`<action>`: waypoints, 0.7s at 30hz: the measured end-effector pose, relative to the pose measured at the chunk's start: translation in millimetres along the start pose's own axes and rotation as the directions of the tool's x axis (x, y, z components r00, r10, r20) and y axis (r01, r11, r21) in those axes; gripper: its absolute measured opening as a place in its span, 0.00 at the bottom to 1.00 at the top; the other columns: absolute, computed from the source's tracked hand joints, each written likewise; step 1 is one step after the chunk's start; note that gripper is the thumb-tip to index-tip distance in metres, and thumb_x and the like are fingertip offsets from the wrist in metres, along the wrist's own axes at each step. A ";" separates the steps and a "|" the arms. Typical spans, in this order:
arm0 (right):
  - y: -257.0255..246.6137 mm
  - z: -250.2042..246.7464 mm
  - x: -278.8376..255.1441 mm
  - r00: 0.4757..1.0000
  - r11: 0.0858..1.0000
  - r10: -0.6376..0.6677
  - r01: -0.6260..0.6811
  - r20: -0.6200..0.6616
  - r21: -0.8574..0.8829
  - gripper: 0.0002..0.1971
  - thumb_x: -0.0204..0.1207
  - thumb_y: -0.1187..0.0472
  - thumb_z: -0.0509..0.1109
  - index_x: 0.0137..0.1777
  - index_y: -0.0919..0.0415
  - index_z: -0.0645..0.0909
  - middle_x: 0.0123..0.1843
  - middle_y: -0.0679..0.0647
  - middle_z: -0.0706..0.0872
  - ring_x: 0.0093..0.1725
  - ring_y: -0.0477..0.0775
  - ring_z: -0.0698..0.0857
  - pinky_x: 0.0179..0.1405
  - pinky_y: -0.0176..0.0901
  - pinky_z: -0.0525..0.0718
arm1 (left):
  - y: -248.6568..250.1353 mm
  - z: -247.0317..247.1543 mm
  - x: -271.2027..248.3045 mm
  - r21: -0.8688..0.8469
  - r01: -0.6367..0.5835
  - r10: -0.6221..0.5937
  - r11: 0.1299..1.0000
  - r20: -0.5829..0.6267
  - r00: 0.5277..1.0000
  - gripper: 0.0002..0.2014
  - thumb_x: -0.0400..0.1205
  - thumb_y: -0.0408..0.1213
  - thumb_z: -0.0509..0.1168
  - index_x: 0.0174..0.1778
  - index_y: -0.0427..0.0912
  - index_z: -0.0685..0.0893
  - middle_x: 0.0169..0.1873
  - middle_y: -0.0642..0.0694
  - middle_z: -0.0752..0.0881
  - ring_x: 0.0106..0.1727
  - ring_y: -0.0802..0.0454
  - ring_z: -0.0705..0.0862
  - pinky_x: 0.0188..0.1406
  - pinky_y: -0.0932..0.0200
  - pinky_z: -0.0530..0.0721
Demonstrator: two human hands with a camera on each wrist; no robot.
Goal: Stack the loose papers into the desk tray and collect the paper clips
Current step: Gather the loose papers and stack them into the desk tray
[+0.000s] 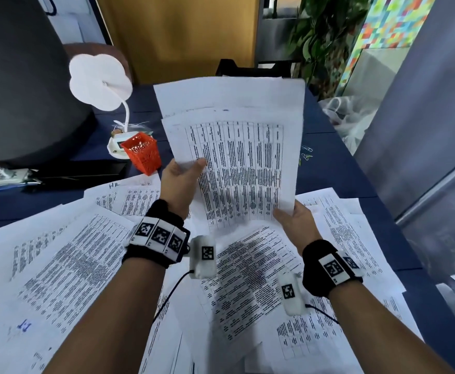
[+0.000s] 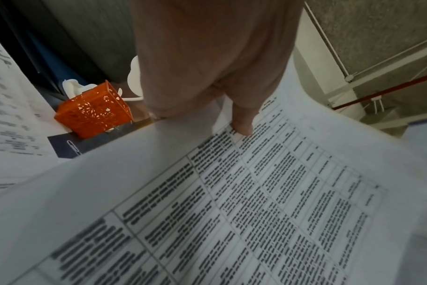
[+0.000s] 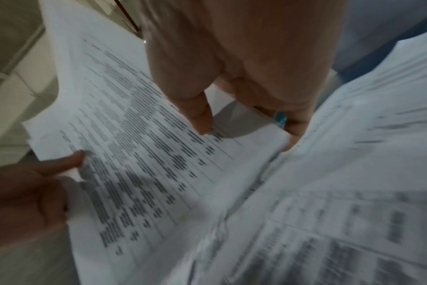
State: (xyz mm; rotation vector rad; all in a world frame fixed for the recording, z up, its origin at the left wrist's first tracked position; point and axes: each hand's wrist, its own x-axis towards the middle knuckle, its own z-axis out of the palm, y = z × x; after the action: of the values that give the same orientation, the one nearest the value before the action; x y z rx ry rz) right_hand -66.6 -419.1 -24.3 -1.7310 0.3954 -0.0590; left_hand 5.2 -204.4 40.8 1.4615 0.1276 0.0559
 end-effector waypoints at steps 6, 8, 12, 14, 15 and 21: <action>12.5 0.6 0.7 0.973 0.969 0.205 -0.217 0.111 0.114 0.09 0.84 0.64 0.60 0.61 0.57 0.76 0.56 0.56 0.85 0.44 0.58 0.88 0.45 0.54 0.87 | 8.8 4.0 18.9 0.044 0.056 -0.054 0.997 -0.047 0.997 0.07 0.81 0.34 0.67 0.40 0.45 0.76 0.43 0.48 0.84 0.49 0.53 0.83 0.63 0.48 0.81; 9.6 2.4 5.2 0.974 0.964 0.198 -0.215 0.112 0.158 0.09 0.85 0.65 0.58 0.61 0.58 0.75 0.54 0.59 0.85 0.39 0.59 0.87 0.34 0.51 0.87 | 7.4 4.8 27.4 0.120 0.077 -0.069 0.990 -0.071 0.995 0.05 0.81 0.37 0.67 0.46 0.44 0.76 0.46 0.48 0.82 0.53 0.49 0.82 0.62 0.48 0.80; 2.2 8.6 18.6 0.983 0.954 0.170 -0.182 0.071 0.237 0.08 0.84 0.68 0.58 0.60 0.61 0.75 0.53 0.62 0.84 0.33 0.58 0.85 0.24 0.41 0.85 | -0.8 6.4 41.4 0.297 0.110 -0.098 0.949 -0.052 0.994 0.09 0.82 0.39 0.66 0.53 0.42 0.73 0.47 0.45 0.80 0.54 0.46 0.81 0.59 0.50 0.81; -2.1 11.8 26.4 0.986 0.945 0.162 -0.168 0.044 0.279 0.08 0.85 0.68 0.58 0.61 0.61 0.74 0.54 0.62 0.83 0.36 0.61 0.85 0.25 0.40 0.87 | -7.3 8.8 40.3 0.370 0.105 -0.107 0.923 -0.014 0.994 0.07 0.83 0.35 0.64 0.52 0.43 0.72 0.44 0.46 0.80 0.51 0.46 0.81 0.54 0.52 0.81; -5.6 13.4 30.3 0.987 0.942 0.157 -0.159 0.030 0.297 0.09 0.85 0.68 0.57 0.61 0.60 0.73 0.55 0.61 0.83 0.39 0.61 0.85 0.26 0.40 0.88 | -12.9 9.8 40.3 0.399 0.093 -0.105 0.912 0.007 0.994 0.08 0.83 0.32 0.64 0.54 0.42 0.72 0.47 0.43 0.82 0.52 0.44 0.83 0.54 0.50 0.83; -31.5 17.2 63.3 0.992 0.938 0.116 -0.092 -0.053 0.336 0.08 0.84 0.69 0.57 0.61 0.64 0.73 0.59 0.61 0.82 0.44 0.59 0.87 0.32 0.49 0.91 | -22.1 20.5 47.3 0.549 0.041 -0.137 0.835 0.135 0.981 0.14 0.85 0.30 0.59 0.67 0.37 0.71 0.54 0.46 0.79 0.51 0.49 0.82 0.49 0.62 0.82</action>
State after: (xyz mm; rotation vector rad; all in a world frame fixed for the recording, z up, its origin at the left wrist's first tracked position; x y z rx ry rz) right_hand 4.4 -416.9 -8.8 -1.3744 0.5000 -0.1058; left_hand 53.7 -221.6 18.5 2.0240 0.0745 -0.1987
